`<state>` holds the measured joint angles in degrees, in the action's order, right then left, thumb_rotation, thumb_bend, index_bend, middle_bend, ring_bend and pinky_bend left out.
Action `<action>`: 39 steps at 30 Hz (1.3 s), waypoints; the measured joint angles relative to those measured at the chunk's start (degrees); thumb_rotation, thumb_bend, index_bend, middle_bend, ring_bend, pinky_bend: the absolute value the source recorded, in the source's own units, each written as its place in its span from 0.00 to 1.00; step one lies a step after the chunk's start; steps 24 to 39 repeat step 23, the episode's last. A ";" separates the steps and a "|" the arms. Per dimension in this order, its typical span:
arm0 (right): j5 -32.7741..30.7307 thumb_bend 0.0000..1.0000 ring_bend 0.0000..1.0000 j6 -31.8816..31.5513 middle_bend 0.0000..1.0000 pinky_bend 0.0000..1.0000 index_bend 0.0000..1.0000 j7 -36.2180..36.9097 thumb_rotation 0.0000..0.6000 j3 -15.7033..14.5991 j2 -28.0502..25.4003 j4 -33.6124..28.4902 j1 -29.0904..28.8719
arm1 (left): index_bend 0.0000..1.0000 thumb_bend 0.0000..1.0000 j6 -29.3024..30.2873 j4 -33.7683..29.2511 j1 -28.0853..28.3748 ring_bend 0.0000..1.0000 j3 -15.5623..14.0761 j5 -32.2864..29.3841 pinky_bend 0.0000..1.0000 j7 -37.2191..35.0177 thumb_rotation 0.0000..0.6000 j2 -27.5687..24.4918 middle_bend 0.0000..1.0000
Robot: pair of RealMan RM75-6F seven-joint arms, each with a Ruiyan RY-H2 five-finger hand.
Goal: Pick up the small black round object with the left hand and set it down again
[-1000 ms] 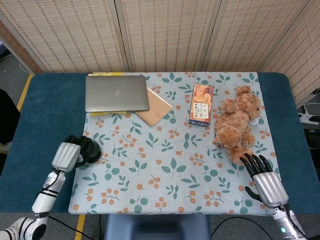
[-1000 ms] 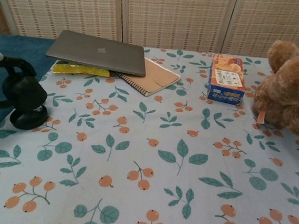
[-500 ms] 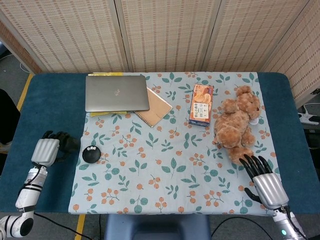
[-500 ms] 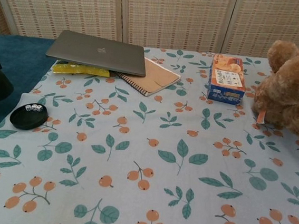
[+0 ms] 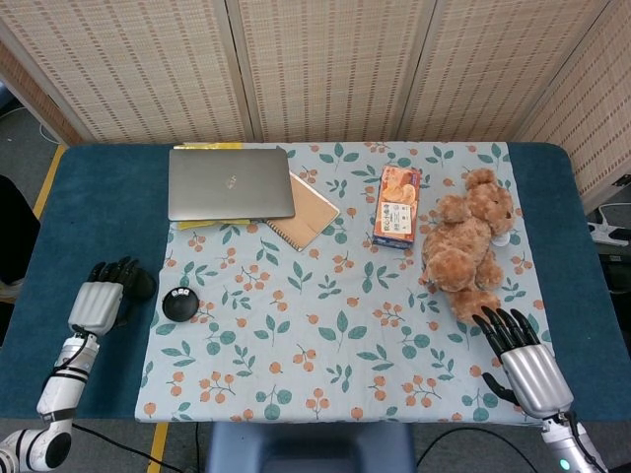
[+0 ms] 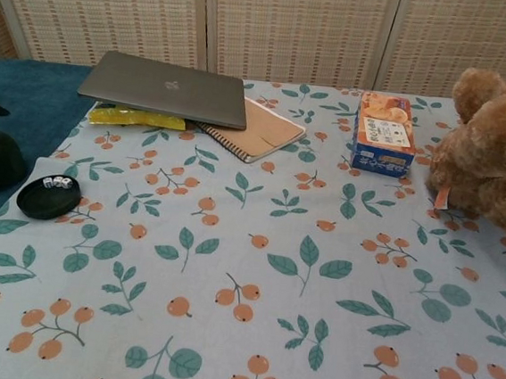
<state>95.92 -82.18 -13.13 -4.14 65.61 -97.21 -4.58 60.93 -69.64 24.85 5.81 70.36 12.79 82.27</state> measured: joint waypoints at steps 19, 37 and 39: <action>3.33 0.18 0.00 -6.77 0.00 0.00 0.00 1.07 1.00 0.08 -0.62 0.55 2.76 | 0.00 0.40 25.68 -15.31 -13.10 0.00 -7.79 15.53 0.03 -2.74 1.00 -7.16 0.00; 3.46 0.18 0.00 -8.74 0.00 0.00 0.00 0.68 1.00 0.55 -0.20 0.91 3.79 | 0.00 0.39 33.19 -16.59 -18.98 0.00 -11.29 21.31 0.02 -2.62 1.00 -8.74 0.00; 3.46 0.18 0.00 -8.74 0.00 0.00 0.00 0.68 1.00 0.55 -0.20 0.91 3.79 | 0.00 0.39 33.19 -16.59 -18.98 0.00 -11.29 21.31 0.02 -2.62 1.00 -8.74 0.00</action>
